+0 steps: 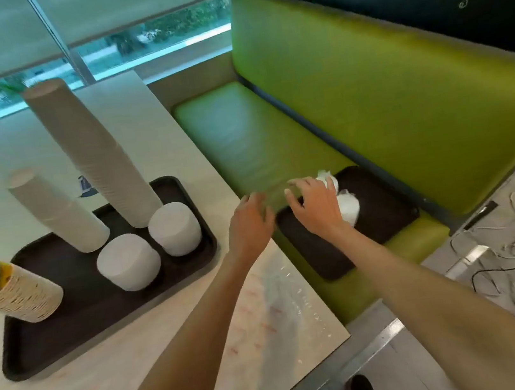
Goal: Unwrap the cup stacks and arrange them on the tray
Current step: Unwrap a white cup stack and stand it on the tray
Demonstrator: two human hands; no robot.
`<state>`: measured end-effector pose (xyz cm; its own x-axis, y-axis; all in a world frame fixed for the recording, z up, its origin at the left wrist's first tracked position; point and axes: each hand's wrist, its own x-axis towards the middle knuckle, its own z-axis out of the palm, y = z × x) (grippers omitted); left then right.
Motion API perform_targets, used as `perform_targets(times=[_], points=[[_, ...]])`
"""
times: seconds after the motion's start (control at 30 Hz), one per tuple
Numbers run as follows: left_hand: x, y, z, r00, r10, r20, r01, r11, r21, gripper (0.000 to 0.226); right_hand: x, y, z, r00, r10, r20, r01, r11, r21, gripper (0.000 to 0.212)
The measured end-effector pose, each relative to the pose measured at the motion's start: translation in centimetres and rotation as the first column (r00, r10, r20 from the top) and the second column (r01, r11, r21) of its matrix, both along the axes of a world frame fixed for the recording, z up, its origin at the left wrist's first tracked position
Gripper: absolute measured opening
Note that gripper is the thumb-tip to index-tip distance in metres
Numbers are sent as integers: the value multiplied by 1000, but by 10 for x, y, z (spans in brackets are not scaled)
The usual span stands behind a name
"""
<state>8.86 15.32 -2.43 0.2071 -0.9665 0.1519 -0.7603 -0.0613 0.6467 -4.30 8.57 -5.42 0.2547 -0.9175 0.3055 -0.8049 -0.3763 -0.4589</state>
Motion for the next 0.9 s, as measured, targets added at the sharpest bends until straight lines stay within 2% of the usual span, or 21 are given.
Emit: perform_targets(times=[0.23, 0.37, 0.5, 0.6, 0.7, 0.8, 0.9], points=[[-86, -104, -43, 986, 52, -156, -18, 977, 212, 26, -113, -94, -30, 991, -118, 64, 95, 954, 284, 52], [-120, -150, -84, 970, 80, -228, 0, 943, 332, 31, -164, -132, -72, 993, -114, 20, 86, 840, 536, 81], [-145, -184, -132, 969, 60, -240, 41, 918, 395, 39, -184, -161, -127, 995, -87, 45, 34, 738, 674, 107], [-159, -199, -162, 972, 47, -230, 51, 914, 403, 46, -183, -172, -162, 993, -77, 91, -11, 697, 717, 123], [-169, -209, -182, 961, 54, -271, 62, 914, 402, 55, -178, -177, -188, 986, -71, 149, -59, 691, 720, 128], [-176, -219, -199, 956, 50, -290, 72, 916, 394, 60, -172, -184, -212, 981, -67, 183, -84, 702, 707, 124], [-182, -227, -211, 960, 51, -275, 63, 918, 390, 55, -167, -188, -229, 972, -72, 223, -104, 719, 687, 109]])
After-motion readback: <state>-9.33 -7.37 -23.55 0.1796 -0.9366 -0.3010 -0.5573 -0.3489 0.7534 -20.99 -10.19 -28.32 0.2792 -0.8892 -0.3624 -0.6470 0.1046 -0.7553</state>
